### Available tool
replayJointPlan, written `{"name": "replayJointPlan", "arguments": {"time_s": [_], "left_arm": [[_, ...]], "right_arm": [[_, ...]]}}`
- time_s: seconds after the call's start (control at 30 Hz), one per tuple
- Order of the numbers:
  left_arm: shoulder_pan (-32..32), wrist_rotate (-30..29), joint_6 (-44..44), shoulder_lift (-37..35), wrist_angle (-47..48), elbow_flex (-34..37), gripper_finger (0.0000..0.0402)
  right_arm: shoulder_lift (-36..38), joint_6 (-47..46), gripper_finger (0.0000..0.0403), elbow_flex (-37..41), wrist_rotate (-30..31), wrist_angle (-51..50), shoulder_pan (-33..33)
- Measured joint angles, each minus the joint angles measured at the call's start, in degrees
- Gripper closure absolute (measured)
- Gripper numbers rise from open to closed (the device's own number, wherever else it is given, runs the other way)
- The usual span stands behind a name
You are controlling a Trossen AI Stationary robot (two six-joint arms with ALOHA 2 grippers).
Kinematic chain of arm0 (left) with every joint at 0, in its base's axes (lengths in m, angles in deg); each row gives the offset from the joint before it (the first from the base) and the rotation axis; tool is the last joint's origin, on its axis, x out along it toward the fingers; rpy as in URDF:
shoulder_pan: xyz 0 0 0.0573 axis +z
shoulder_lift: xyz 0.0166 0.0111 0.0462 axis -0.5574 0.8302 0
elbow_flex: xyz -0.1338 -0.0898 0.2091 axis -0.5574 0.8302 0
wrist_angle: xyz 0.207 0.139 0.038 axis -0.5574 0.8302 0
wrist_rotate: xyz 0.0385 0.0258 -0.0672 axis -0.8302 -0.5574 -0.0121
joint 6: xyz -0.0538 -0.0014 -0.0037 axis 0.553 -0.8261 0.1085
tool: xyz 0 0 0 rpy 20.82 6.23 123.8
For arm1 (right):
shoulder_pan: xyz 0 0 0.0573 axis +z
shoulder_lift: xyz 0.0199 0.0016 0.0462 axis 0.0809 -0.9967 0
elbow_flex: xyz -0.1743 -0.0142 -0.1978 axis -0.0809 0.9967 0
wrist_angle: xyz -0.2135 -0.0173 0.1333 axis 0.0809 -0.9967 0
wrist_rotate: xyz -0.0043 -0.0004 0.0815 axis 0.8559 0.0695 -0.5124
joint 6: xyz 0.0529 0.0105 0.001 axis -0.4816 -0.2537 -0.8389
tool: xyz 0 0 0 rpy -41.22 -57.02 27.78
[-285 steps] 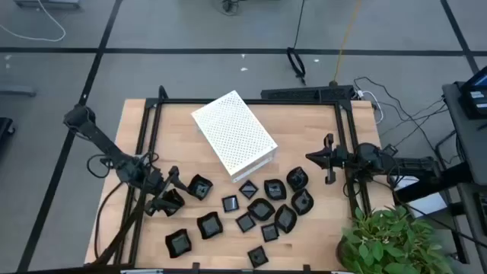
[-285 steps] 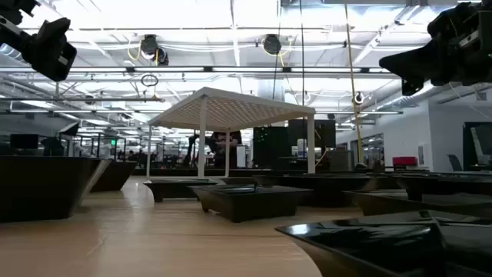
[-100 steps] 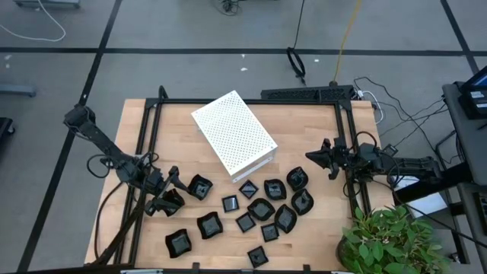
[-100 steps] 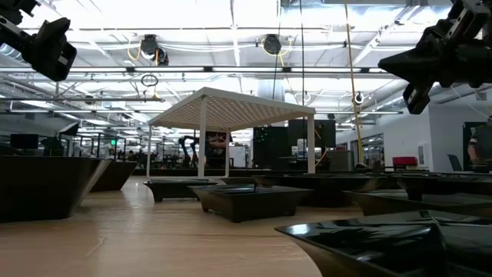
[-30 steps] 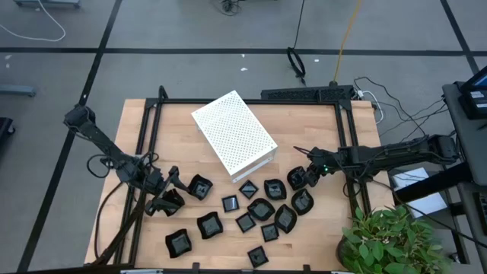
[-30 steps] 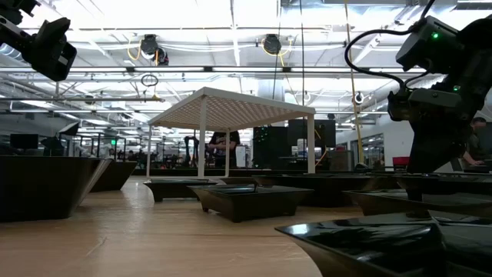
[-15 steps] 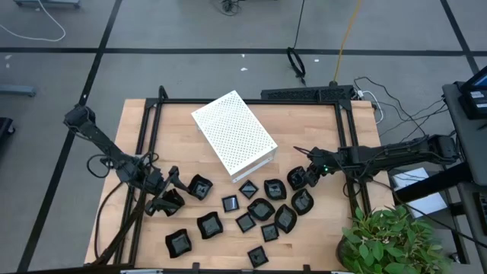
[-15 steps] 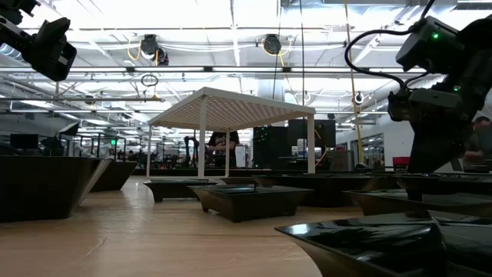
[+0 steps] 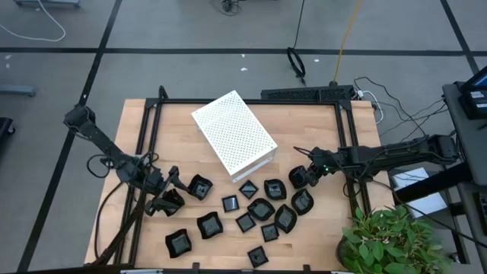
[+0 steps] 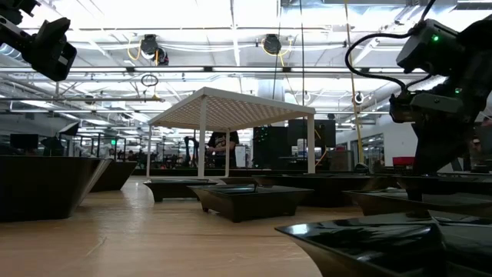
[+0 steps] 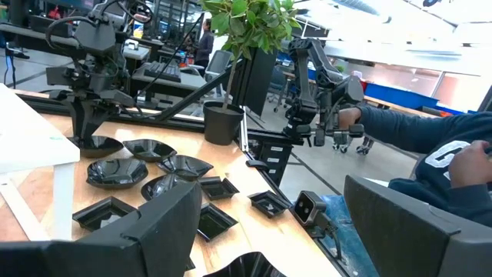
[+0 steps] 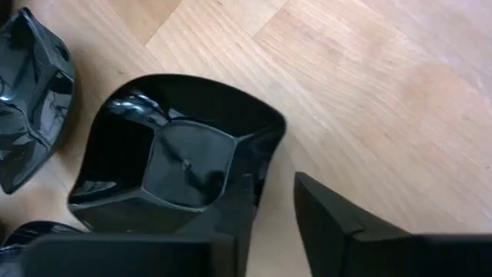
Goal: Pick & Place Mini shaped plates
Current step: Put the leaf-shaped plate on the shelf
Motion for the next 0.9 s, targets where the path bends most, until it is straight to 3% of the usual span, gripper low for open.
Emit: {"name": "replayJointPlan", "arguments": {"time_s": [0.23,0.63,0.9], "left_arm": [[-0.02,0.02,0.0,0.0,0.01,0.01,0.0078],[0.0,0.02,0.0,0.0,0.0,0.0,0.0078],[-0.02,0.02,0.0,0.02,0.0,0.0,0.0078]], "right_arm": [[0.02,1.42,0.0399,0.0,0.0,0.25,0.02],[0.52,6.87,0.0403,-0.03,0.22,8.86,-0.08],[5.15,10.69,0.0403,-3.7,0.11,9.14,-1.43]]}}
